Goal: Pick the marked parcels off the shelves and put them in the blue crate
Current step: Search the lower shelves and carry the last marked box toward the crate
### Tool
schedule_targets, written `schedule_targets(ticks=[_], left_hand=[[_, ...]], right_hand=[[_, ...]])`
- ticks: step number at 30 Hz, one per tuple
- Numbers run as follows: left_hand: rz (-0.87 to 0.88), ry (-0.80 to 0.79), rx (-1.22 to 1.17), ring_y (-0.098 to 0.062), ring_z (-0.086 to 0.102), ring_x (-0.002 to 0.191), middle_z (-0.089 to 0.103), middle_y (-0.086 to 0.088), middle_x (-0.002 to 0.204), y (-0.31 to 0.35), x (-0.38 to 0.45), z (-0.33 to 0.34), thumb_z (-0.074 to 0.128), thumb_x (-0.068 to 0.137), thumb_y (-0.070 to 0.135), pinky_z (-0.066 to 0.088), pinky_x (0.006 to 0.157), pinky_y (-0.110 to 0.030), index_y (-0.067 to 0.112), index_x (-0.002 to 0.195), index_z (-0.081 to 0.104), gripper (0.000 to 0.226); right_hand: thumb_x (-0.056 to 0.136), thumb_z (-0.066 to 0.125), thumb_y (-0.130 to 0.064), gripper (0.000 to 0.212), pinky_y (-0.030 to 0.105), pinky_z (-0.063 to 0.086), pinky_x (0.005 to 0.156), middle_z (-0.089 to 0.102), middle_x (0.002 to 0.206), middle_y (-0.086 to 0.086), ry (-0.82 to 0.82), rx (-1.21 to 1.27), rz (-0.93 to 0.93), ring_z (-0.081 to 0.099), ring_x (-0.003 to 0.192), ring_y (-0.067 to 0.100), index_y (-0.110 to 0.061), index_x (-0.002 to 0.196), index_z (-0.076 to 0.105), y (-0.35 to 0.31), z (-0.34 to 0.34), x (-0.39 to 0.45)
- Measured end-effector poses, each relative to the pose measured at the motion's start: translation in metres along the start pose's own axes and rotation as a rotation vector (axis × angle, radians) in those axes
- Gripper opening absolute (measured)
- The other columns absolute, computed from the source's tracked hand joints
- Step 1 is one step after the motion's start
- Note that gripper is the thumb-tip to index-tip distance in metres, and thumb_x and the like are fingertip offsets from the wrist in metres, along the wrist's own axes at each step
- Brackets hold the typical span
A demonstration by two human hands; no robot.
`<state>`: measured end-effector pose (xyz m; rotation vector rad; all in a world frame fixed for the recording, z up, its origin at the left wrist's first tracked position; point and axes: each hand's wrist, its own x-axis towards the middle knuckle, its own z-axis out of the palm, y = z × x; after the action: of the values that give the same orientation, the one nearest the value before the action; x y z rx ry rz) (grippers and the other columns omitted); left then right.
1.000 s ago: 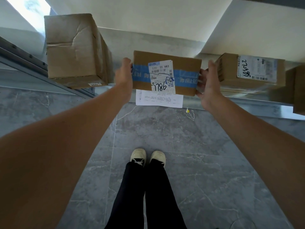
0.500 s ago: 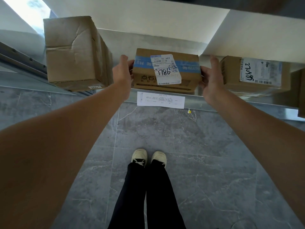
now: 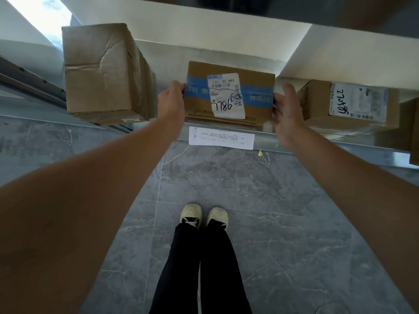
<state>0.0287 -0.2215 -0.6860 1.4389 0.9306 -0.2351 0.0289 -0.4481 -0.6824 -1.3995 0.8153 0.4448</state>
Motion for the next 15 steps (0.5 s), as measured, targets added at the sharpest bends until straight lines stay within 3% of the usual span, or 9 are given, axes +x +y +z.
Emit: schedule_targets(ticks=[3,6,8,11,13,15], left_hand=[[-0.023,0.014,0.042,-0.008,0.052,0.072,0.055,0.001,0.076,-0.007,0.004,0.005,0.037,0.097,0.017,0.043,0.063,-0.017,0.013,0.087,0.055,0.021],[-0.028,0.001,0.054,-0.007,0.049,0.069,0.052,0.001,0.077,-0.010,0.003,0.009,0.034,0.099,0.018,0.039,0.057,-0.014,0.015,0.087,0.052,0.022],[0.031,0.012,0.073,-0.005,0.049,0.071,0.051,0.001,0.081,-0.011,-0.002,0.011,0.033,0.100,0.018,0.040,0.060,-0.014,0.014,0.088,0.053,0.024],[0.310,0.139,0.134,-0.003,0.056,0.084,0.060,0.003,0.097,-0.014,-0.013,-0.001,0.038,0.099,0.016,0.046,0.070,-0.011,0.007,0.113,0.061,0.028],[0.442,0.204,0.164,-0.005,0.060,0.091,0.065,0.001,0.103,-0.012,-0.020,-0.018,0.043,0.096,0.015,0.049,0.079,-0.013,0.011,0.115,0.062,0.027],[0.493,0.240,0.179,-0.003,0.058,0.081,0.065,0.003,0.091,-0.008,-0.021,-0.038,0.045,0.092,0.013,0.048,0.072,-0.015,0.013,0.103,0.064,0.022]], right_hand=[[0.099,0.043,-0.049,0.044,0.016,0.050,0.054,0.064,0.104,-0.004,-0.049,0.023,0.035,0.062,0.088,0.005,-0.015,0.124,0.055,0.006,0.008,-0.002],[0.098,0.044,-0.050,0.049,0.012,0.049,0.049,0.067,0.108,-0.002,-0.053,-0.031,0.004,0.065,0.085,0.004,-0.016,0.132,0.055,0.007,0.009,0.002],[0.096,0.046,-0.052,0.048,0.017,0.051,0.061,0.067,0.107,-0.004,-0.028,-0.051,-0.005,0.064,0.089,0.004,-0.019,0.128,0.058,0.004,0.012,0.001],[0.078,0.047,-0.068,0.068,0.033,0.044,0.096,0.061,0.117,-0.001,0.137,-0.241,-0.112,0.056,0.106,0.014,-0.016,0.120,0.057,0.003,0.018,-0.004],[0.084,0.051,-0.061,0.068,0.034,0.037,0.100,0.052,0.135,0.001,0.236,-0.365,-0.248,0.049,0.122,0.018,-0.015,0.133,0.048,0.001,0.025,-0.016],[0.094,0.053,-0.047,0.060,0.032,0.037,0.104,0.046,0.146,0.002,0.262,-0.442,-0.381,0.044,0.132,0.017,-0.013,0.143,0.041,0.001,0.036,-0.026]])
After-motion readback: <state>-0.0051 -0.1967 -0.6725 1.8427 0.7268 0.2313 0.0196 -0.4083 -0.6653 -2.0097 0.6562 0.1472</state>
